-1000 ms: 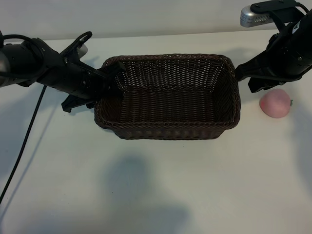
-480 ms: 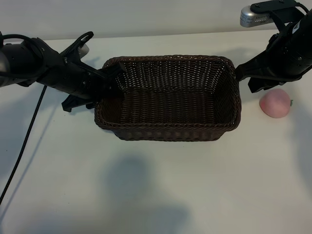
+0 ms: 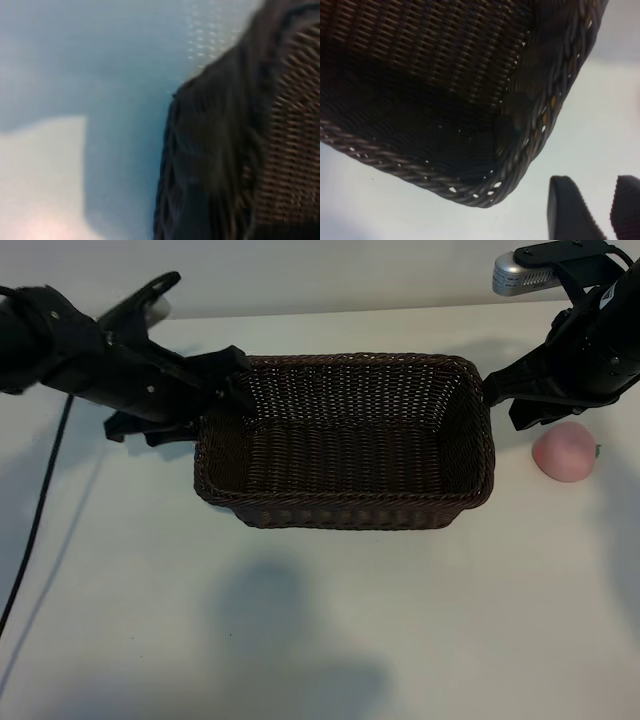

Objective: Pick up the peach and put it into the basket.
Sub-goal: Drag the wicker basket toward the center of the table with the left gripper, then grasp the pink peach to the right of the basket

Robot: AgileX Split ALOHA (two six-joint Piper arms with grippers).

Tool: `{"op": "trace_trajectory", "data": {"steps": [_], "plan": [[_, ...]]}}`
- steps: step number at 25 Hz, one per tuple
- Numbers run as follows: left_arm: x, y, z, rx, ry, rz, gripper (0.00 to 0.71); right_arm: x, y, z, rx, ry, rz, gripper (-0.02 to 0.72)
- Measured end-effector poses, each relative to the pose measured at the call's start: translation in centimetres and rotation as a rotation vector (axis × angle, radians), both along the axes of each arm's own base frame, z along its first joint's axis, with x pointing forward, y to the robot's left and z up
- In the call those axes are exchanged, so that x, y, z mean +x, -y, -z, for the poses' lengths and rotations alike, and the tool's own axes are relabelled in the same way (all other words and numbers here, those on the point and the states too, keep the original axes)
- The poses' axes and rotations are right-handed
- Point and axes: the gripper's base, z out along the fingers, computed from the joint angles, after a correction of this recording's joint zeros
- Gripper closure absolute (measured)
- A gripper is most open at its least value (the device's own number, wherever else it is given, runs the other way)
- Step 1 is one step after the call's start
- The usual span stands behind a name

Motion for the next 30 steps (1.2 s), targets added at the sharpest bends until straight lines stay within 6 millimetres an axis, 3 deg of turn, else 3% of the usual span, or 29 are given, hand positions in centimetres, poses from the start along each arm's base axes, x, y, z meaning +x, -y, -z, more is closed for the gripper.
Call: {"op": "trace_trajectory", "data": {"steps": [8,18,24,30], "plan": [[-1.8,-1.2,-5.2,0.116,0.080,0.070,0.110,0.0,0.0,0.0,0.000,0.000,0.000,0.437],[-1.4,-3.9,-11.9,0.454,0.046,0.165,0.114,0.0,0.0,0.0,0.000,0.000,0.000,0.437],[-1.4,-8.2,-13.6,0.478,0.022,0.107,0.114,0.0,0.0,0.0,0.000,0.000,0.000,0.437],[-3.5,-13.3,-15.8,0.496,0.016,0.035,0.114,0.0,0.0,0.0,0.000,0.002,0.000,0.438]]}}
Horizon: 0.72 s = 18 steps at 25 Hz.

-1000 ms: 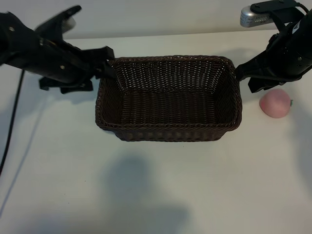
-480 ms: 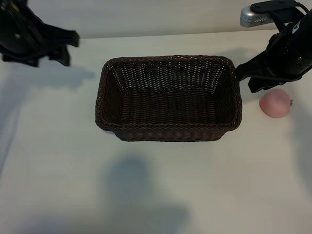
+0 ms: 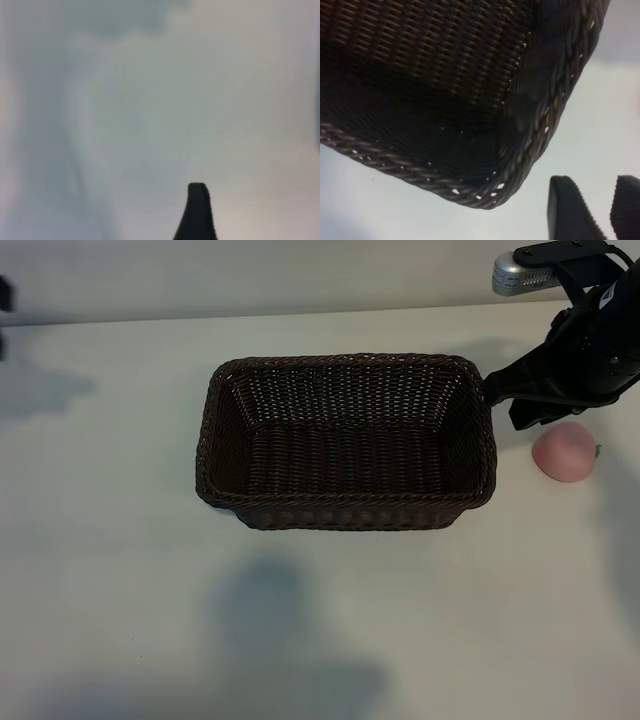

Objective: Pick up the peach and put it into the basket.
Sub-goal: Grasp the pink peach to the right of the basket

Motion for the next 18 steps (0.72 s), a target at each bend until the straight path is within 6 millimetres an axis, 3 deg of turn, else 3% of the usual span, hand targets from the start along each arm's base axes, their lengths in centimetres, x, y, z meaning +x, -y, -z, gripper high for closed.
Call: {"op": "trace_trajectory", "data": {"steps": [5,9,13,18], "plan": [[-2.6,-2.0,-2.9,-0.003,0.089,-0.054,0.114,0.1,0.0,0.0,0.001,0.007,0.001,0.438],[-5.1,-1.7,-5.1,-0.003,0.157,-0.049,0.114,0.1,0.0,0.0,0.001,0.008,0.002,0.438],[-8.8,-1.0,-7.0,0.012,0.250,-0.043,0.114,0.1,0.0,0.0,0.002,0.011,0.002,0.438],[-13.4,-0.2,-7.4,0.034,0.377,-0.038,0.114,0.1,0.0,0.0,0.002,0.015,0.003,0.438]]}}
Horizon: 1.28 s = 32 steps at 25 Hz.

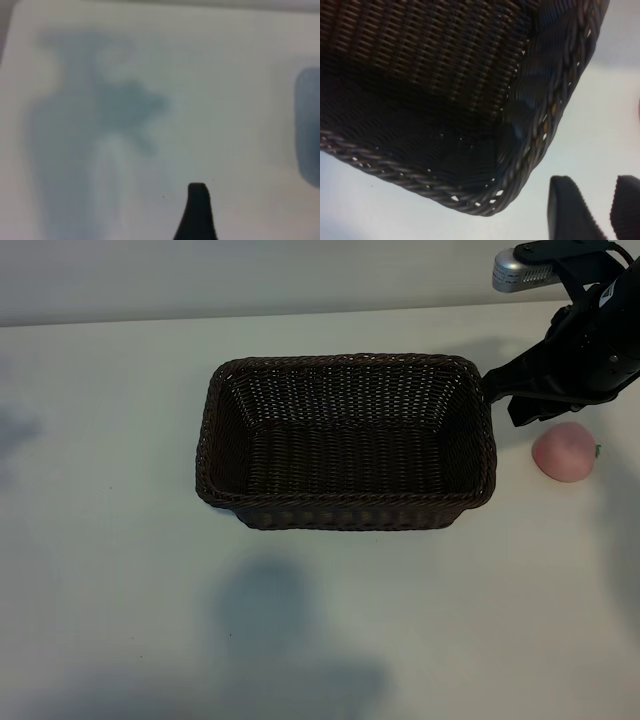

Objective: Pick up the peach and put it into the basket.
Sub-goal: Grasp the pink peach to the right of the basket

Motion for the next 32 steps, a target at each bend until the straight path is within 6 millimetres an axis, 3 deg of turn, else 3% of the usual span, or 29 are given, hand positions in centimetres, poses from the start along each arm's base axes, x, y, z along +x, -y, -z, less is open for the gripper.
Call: {"op": "trace_trajectory", "data": {"steps": [6,10,14,17,23,32], "plan": [[-5.7,1.1,-0.1,0.053,0.169,0.021,0.114,0.0,0.0,0.0,0.000,0.001,0.000,0.438],[-8.9,2.1,1.0,0.100,0.177,0.110,0.114,0.0,0.0,0.0,0.000,0.000,0.001,0.438],[-13.3,1.6,2.4,0.168,0.155,0.090,0.114,0.0,0.0,0.0,0.000,0.000,0.001,0.438],[-16.3,1.3,3.2,0.176,0.234,0.052,0.114,0.0,0.0,0.0,0.000,0.000,0.001,0.438],[-18.2,2.0,6.0,0.100,0.269,0.091,0.114,0.0,0.0,0.0,0.000,0.001,0.000,0.438],[-17.9,2.5,11.7,0.028,0.197,0.101,0.114,0.0,0.0,0.0,0.000,0.001,0.000,0.438]]}}
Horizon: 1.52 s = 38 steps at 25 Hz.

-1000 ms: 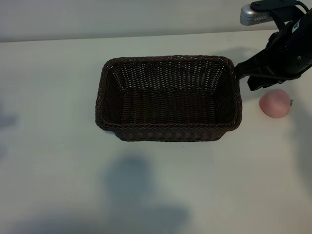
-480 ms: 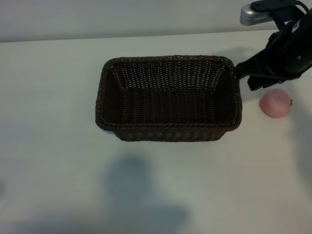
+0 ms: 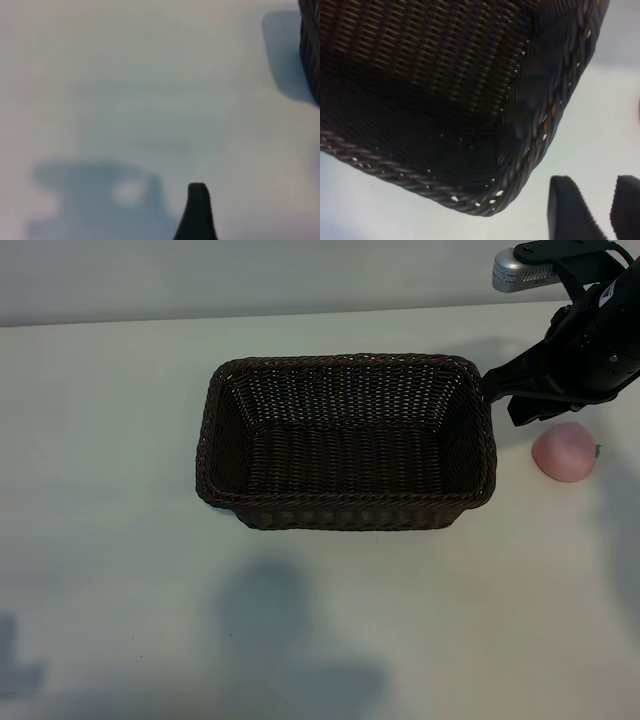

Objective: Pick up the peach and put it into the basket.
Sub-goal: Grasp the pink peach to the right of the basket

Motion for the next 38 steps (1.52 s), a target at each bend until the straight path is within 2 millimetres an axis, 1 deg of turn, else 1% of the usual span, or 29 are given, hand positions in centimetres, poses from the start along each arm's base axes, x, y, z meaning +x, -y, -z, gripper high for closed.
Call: {"op": "trace_trajectory", "data": {"steps": [5,9,11,18,25,28,30,33,36,38], "plan": [[-0.7,0.0,1.9,0.000,0.019,0.000,0.114,0.0,0.0,0.0,0.001,0.003,0.001,0.439],[-1.4,0.0,2.7,0.000,0.070,0.000,0.114,0.1,0.0,0.0,-0.002,0.014,0.002,0.439],[-1.3,0.0,3.0,0.000,0.065,0.000,0.114,0.2,0.0,-0.1,-0.003,0.026,0.003,0.439],[-1.0,0.0,3.5,-0.001,0.061,0.001,0.115,0.4,0.3,-0.1,-0.040,0.052,-0.006,0.439],[-0.9,0.0,3.5,-0.001,0.060,0.001,0.115,0.9,0.5,-0.2,-0.063,0.114,-0.004,0.439],[-0.9,0.0,3.5,0.000,0.060,0.002,0.115,1.2,0.8,-0.2,-0.092,0.134,0.024,0.429],[-0.9,0.0,3.5,0.000,0.060,0.002,0.115,1.6,1.1,0.2,-0.126,0.135,0.046,0.401],[-0.9,0.0,3.5,0.000,0.060,0.002,0.115,2.3,1.7,1.5,-0.161,0.104,0.085,0.323],[-0.9,0.0,3.5,0.000,0.060,0.002,0.115,3.1,2.6,3.4,-0.177,0.052,0.118,0.235],[-0.9,0.0,3.5,0.000,0.060,0.002,0.115,3.6,3.3,4.7,-0.185,0.015,0.140,0.195]]}}
